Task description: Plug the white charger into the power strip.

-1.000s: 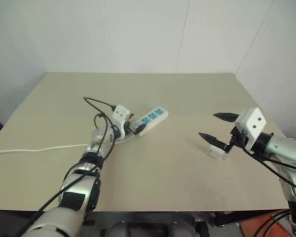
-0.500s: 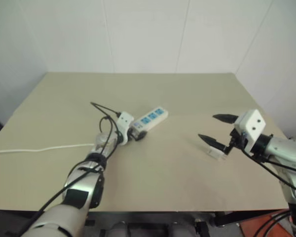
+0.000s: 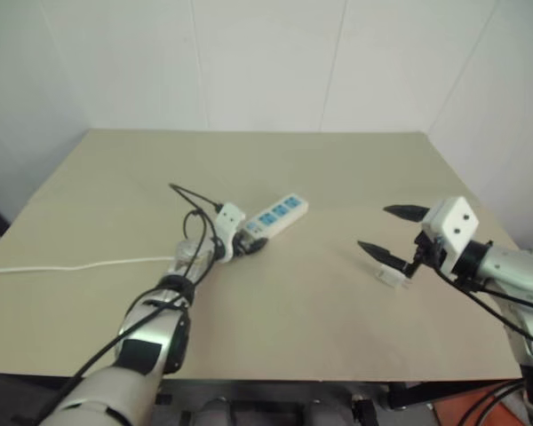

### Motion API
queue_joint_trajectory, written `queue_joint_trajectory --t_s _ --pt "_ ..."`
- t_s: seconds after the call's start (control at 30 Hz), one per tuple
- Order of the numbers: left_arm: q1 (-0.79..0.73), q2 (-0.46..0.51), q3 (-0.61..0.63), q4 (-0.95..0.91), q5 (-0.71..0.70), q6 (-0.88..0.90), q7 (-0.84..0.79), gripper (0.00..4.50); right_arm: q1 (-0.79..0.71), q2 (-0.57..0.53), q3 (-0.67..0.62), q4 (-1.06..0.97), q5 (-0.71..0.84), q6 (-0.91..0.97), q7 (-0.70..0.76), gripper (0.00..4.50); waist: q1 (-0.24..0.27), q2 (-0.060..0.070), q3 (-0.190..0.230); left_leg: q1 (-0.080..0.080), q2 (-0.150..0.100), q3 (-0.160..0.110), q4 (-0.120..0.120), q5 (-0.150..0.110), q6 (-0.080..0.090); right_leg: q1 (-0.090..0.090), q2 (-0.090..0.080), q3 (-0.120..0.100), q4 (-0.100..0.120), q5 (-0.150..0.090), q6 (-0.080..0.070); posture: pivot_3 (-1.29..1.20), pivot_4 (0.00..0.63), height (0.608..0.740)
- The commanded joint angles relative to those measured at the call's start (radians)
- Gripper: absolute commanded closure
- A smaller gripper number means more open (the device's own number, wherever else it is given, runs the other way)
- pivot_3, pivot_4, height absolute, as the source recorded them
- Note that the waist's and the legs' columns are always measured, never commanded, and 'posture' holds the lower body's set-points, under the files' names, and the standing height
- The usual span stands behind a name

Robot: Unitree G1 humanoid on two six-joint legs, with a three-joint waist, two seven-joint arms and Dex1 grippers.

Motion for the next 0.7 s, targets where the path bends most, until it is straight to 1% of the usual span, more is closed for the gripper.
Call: queue_joint_trajectory --t_s 0.03,0.2,0.3,0.37,0.47,0.53,0.63,0.7 --pt "0.027 0.025 0.022 -0.07 -0.053 -0.026 -0.174 1.21 -0.006 -0.015 -0.02 -0.009 -0.006 -0.018 -0.003 0.0 -0.004 0.0 0.0 0.0 0.0 0.0 0.0 0.0 0.0 0.0 0.0 0.0 0.0 0.0 0.0 0.0 0.15 0.74" --pt "0.105 0.084 0.01 -0.226 -0.106 0.009 -0.415 1.21 0.016 -0.015 -0.031 -0.011 0.003 -0.016 0.009 0.0 -0.008 0.0 0.0 0.0 0.0 0.0 0.0 0.0 0.0 0.0 0.0 0.0 0.0 0.002 -0.004 0.0 0.15 0.74" --pt "0.181 0.131 -0.014 -0.399 -0.146 0.074 -0.556 1.21 0.027 -0.018 -0.044 -0.008 0.007 -0.007 0.006 0.0 -0.01 0.0 0.0 -0.001 0.001 0.0 -0.001 0.0 0.0 -0.001 0.0 0.0 0.0 0.002 -0.004 0.0 0.15 0.74" --pt "0.234 0.164 -0.038 -0.52 -0.161 0.112 -0.615 1.21 0.028 -0.027 -0.05 -0.001 0.005 0.0 0.007 0.0 -0.012 0.0 0.0 0.0 0.001 0.0 -0.001 0.0 0.0 -0.001 0.0 0.0 0.0 0.002 -0.004 0.0 0.15 0.74" --pt "0.312 0.225 -0.068 -0.695 -0.179 0.161 -0.675 1.21 0.025 -0.041 -0.055 0.007 0.014 0.007 0.015 0.0 -0.011 0.0 0.0 0.0 0.001 0.0 0.0 0.0 0.0 0.0 0.0 0.0 0.001 0.002 -0.004 0.0 0.15 0.74" --pt "0.343 0.253 -0.082 -0.763 -0.177 0.177 -0.678 1.21 0.019 -0.048 -0.055 0.01 0.021 0.023 0.014 0.0 -0.011 0.001 0.0 0.0 0.001 0.0 0.0 0.0 0.0 0.0 0.0 0.0 0.001 0.002 -0.005 0.0 0.15 0.74" --pt "0.385 0.287 -0.103 -0.843 -0.178 0.197 -0.687 1.21 0.008 -0.078 -0.048 -0.001 0.047 0.128 0.011 0.0 -0.008 0.001 0.0 0.0 0.001 0.0 0.0 0.0 0.0 0.0 0.0 0.0 0.001 0.002 -0.005 0.0 0.15 0.74" --pt "0.411 0.297 -0.114 -0.888 -0.188 0.218 -0.686 1.21 -0.026 -0.114 -0.056 -0.012 0.111 0.273 0.021 0.0 -0.009 0.001 0.0 0.0 0.001 0.0 0.0 0.0 0.0 0.0 0.0 0.0 0.0 0.002 -0.005 0.0 0.15 0.74"
